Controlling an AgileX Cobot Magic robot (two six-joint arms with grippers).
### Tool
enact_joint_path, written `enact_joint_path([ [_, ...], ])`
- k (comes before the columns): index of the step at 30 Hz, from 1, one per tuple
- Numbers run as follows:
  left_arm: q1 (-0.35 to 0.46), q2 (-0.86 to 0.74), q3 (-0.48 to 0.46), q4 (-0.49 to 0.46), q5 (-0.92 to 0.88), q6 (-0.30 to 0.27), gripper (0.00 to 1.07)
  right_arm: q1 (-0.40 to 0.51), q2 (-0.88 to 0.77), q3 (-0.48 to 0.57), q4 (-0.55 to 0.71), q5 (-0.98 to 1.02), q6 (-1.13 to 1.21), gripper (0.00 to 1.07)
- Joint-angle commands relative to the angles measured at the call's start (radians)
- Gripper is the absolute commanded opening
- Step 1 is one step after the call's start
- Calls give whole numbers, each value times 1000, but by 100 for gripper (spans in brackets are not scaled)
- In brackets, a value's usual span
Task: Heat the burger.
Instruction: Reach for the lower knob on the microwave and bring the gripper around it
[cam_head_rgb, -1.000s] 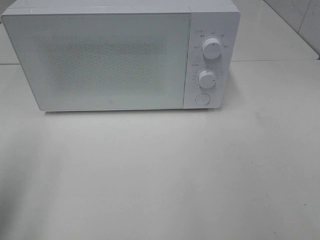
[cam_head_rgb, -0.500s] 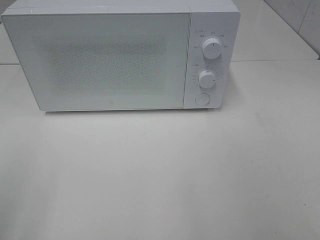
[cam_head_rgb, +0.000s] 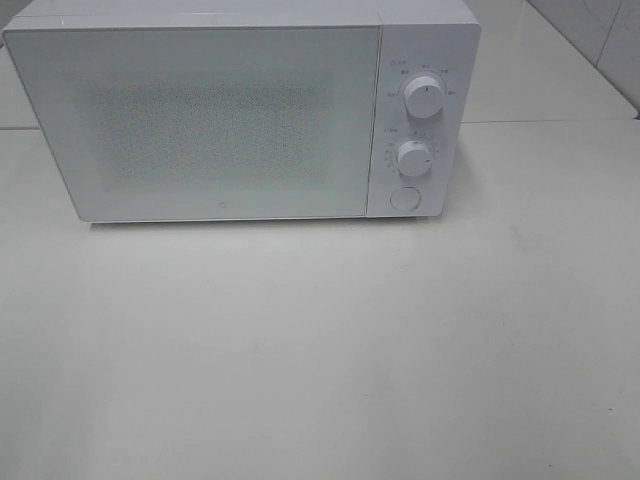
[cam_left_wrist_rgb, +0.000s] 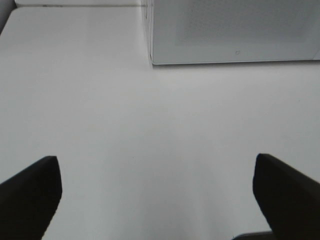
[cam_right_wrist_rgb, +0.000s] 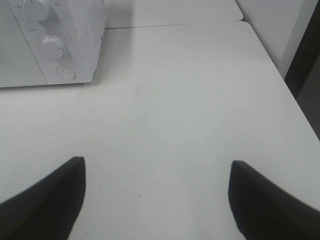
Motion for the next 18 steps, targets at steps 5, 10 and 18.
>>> enact_joint_path([
  [5,5,-95,4,-5,-8,-7,98,-8,-25,2,3,-1,7,74],
  [10,5,-98,4,-4,-8,-7,98,-8,-15,2,2,-1,7,74],
  [18,5,-98,4,-4,-8,-7,98,-8,-13,-15,2,-26,7,74],
])
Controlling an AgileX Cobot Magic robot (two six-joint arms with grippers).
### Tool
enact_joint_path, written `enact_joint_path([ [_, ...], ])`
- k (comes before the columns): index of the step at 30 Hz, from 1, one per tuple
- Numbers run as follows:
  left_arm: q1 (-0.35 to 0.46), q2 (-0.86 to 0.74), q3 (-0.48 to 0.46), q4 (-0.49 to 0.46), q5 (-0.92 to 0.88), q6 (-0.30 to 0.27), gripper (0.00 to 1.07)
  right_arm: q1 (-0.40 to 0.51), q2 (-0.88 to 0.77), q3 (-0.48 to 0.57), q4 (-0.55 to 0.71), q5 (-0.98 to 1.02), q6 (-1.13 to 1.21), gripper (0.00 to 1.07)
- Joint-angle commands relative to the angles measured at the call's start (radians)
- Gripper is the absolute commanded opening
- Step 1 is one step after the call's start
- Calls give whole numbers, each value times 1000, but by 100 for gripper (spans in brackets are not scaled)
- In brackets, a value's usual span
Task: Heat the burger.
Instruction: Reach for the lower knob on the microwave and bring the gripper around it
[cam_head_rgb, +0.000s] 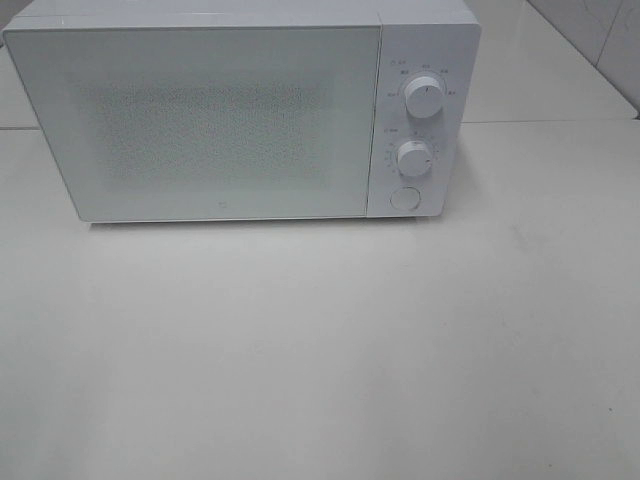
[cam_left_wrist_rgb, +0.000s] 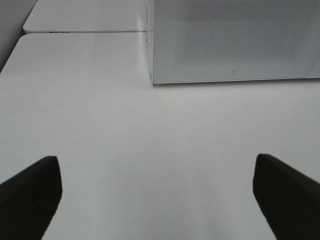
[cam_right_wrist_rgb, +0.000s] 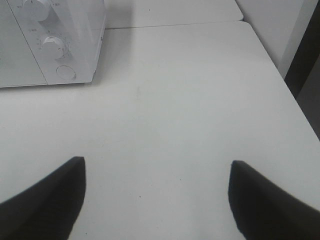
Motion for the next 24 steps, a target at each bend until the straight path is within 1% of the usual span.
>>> enact_joint_path([
  [1,5,-25,4,-4,-7,-7,98,-8,-3,-21,-2,-57,6,74],
  [6,5,-25,4,-4,-7,-7,98,-8,54,-21,-33,-116,6,74],
  [7,5,-25,4,-4,-7,-7,98,-8,90,-16,-50,-152,7,74],
  [11,5,-25,4,-4,-7,-7,98,-5,129,-2,-49,-228,9,74],
  [12,5,-25,4,-4,-7,-7,98,-5,157,13,-46,-297,31,74],
  [14,5,-25,4,-4,-7,-7,98,-5,169,23,-46,-327,44,74],
  [15,5,-25,4,-4,-7,-7,98,-5,199,40,-55,-390,52,74],
  [16,5,-25,4,-4,-7,-7,98,-5,199,40,-55,-390,52,74],
  [18,5,-25,4,-4,-7,-7,98,-5,255,63,-57,-481,52,74],
  [19,5,-25,4,-4,-7,-7,98,-5,255,63,-57,-481,52,74],
  [20,5,-25,4,-4,-7,-7,98,-5,288,80,-54,-537,52,74],
  [22,5,-25,4,-4,-7,-7,98,-5,306,89,-54,-569,52,74],
  [24,5,-22,4,-3,-7,-7,98,-5,360,107,-54,-651,52,74],
])
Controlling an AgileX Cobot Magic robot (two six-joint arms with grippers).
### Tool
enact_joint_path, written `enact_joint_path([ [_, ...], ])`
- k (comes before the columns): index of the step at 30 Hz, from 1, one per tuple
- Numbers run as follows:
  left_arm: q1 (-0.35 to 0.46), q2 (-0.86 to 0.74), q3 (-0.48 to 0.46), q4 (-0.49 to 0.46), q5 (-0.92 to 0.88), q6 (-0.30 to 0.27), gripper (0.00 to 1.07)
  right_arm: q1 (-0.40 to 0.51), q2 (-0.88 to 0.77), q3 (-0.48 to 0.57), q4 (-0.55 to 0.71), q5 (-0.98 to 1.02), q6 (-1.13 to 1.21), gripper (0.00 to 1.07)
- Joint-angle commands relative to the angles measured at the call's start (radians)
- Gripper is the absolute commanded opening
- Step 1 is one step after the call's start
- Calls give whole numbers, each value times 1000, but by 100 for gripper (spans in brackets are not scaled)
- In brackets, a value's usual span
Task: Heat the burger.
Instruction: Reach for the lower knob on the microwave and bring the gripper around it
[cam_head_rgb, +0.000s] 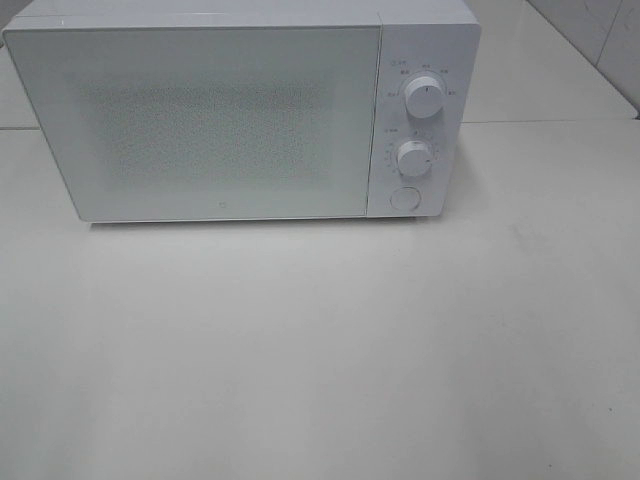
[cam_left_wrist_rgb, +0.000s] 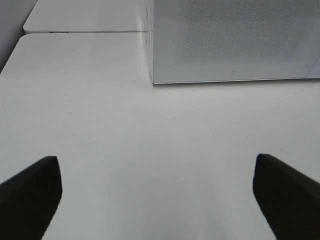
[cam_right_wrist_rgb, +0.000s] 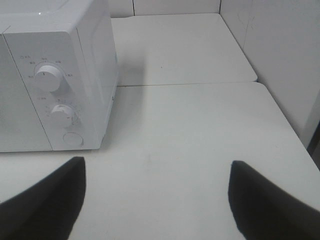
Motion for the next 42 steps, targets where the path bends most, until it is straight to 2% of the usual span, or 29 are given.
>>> enact_joint_path([
  [1,5,-22,4,-3,-7,-7,98,-5,20,9,-8,-59,7,74],
  [3,5,-22,4,-3,-7,-7,98,-5,95,25,-8,-158,7,74],
  [17,5,-22,4,-3,-7,-7,98,-5,341,30,-8,-417,7,74],
  [19,5,-22,4,-3,-7,-7,98,-5,435,30,-8,-513,9,74],
  [22,5,-22,4,-3,-7,-7,98,-5,458,30,-6,-530,10,74],
  [27,5,-22,4,-3,-7,-7,98,-5,613,30,-4,-707,9,74],
  [30,5,-22,4,-3,-7,-7,98,-5,631,30,-4,-728,10,74],
  [35,5,-22,4,-3,-7,-7,98,-5,764,30,-4,-917,10,74],
  [42,5,-22,4,-3,-7,-7,98,-5,848,30,10,-968,-52,74],
])
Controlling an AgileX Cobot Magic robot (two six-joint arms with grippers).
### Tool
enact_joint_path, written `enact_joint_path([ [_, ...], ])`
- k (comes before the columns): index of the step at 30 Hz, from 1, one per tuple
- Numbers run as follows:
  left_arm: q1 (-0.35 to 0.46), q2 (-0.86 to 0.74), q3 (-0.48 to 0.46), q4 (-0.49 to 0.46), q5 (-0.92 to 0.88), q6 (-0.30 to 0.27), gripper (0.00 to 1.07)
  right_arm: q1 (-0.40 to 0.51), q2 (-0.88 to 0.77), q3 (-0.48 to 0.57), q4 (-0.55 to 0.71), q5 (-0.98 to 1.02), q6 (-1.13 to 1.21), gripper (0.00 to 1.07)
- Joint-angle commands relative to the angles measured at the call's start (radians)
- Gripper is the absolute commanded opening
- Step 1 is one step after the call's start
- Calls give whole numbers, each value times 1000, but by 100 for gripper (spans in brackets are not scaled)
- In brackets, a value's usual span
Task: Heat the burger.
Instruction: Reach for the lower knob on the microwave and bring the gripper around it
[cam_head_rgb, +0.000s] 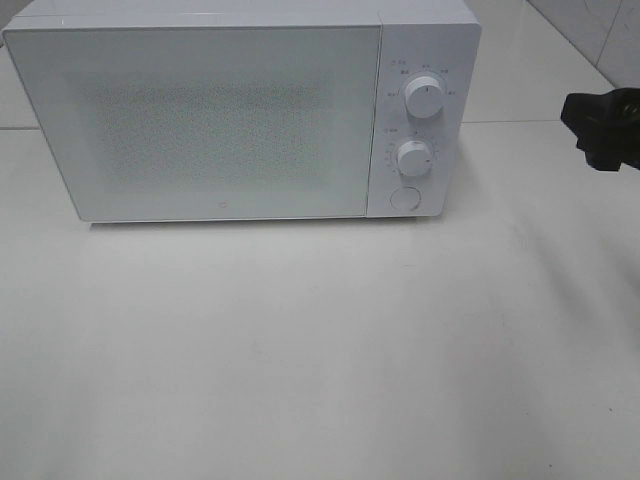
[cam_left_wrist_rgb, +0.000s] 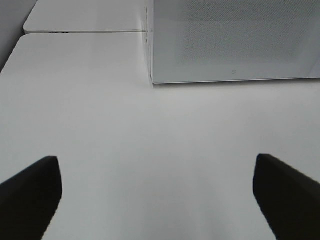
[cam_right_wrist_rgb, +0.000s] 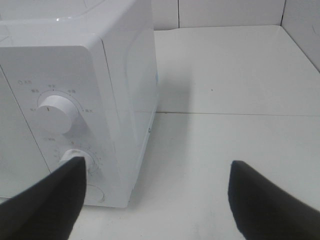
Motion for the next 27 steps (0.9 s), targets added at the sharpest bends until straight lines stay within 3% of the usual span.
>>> enact_joint_path([
  [1,5,-22,4,-3,-7,-7,98,-5,55,2,40,-64,-77,74],
  [9,5,-22,4,-3,-7,-7,98,-5,113,62,215,-204,-251,74],
  [11,5,-22,4,-3,-7,-7,98,64,147,84,357,-278,-340,74],
  [15,5,-22,4,-3,-7,-7,98,148,180,98,470,-327,-421,74],
  [17,5,-22,4,-3,-7,-7,98,249,234,103,604,-401,-476,74],
  [18,5,-22,4,-3,-7,-7,98,249,234,103,604,-401,-476,74],
  [20,5,-22,4,-3,-7,-7,98,340,297,103,699,-488,-504,74],
  [26,5,-22,4,-3,-7,-7,98,480,378,102,809,-609,-511,74],
  [27,5,-22,4,-3,-7,-7,98,537,408,102,842,-644,-511,74],
])
